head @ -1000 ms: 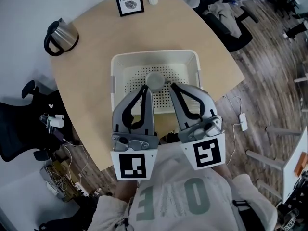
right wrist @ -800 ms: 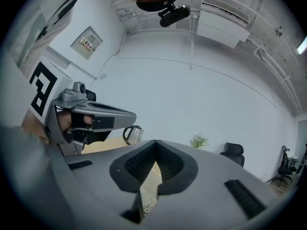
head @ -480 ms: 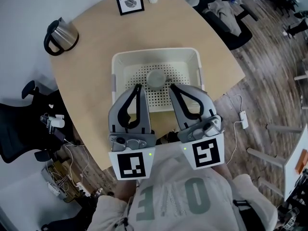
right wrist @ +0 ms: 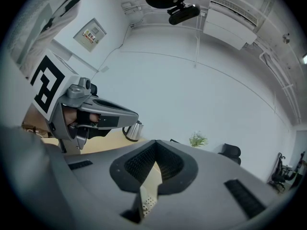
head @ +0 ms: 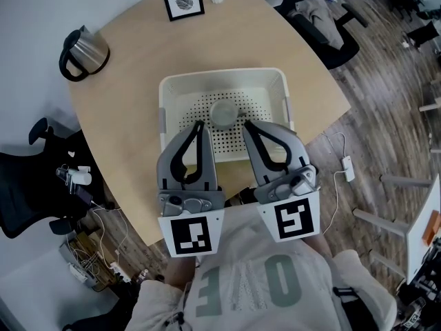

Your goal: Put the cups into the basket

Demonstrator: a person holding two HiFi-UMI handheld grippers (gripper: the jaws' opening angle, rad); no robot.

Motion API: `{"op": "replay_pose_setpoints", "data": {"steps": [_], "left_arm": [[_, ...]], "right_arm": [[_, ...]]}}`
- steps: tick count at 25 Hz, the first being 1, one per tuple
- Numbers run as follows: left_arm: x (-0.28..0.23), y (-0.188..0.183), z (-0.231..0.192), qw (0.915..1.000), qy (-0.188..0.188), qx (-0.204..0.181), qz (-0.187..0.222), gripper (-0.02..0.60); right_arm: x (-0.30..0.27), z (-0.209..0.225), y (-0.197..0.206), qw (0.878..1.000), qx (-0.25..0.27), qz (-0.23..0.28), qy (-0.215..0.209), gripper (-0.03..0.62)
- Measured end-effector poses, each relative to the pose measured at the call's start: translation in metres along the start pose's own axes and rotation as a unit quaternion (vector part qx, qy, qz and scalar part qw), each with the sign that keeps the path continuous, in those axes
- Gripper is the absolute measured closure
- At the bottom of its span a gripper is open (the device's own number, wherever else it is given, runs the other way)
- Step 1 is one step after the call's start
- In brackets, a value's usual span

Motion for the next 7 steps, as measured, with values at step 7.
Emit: {"op": "replay_pose_setpoints", "data": {"steps": [7], "left_arm": [[-0.0019,0.0051,-0.0118,0.9999,-0.006,0.009,-0.01,0.572]], "right_arm": [[-0.0102,-0.003,0.0015,1.0,0.016,-0.013,0.001,0.595]]}}
Point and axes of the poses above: the fingertips, and each gripper's own axes: x backward along the fingers, z to its right, y out of its underside, the point moved 3 cm from there along x, backward along the fingers, and after that the axes turned 15 degrees about x, right-handed, at the moved point
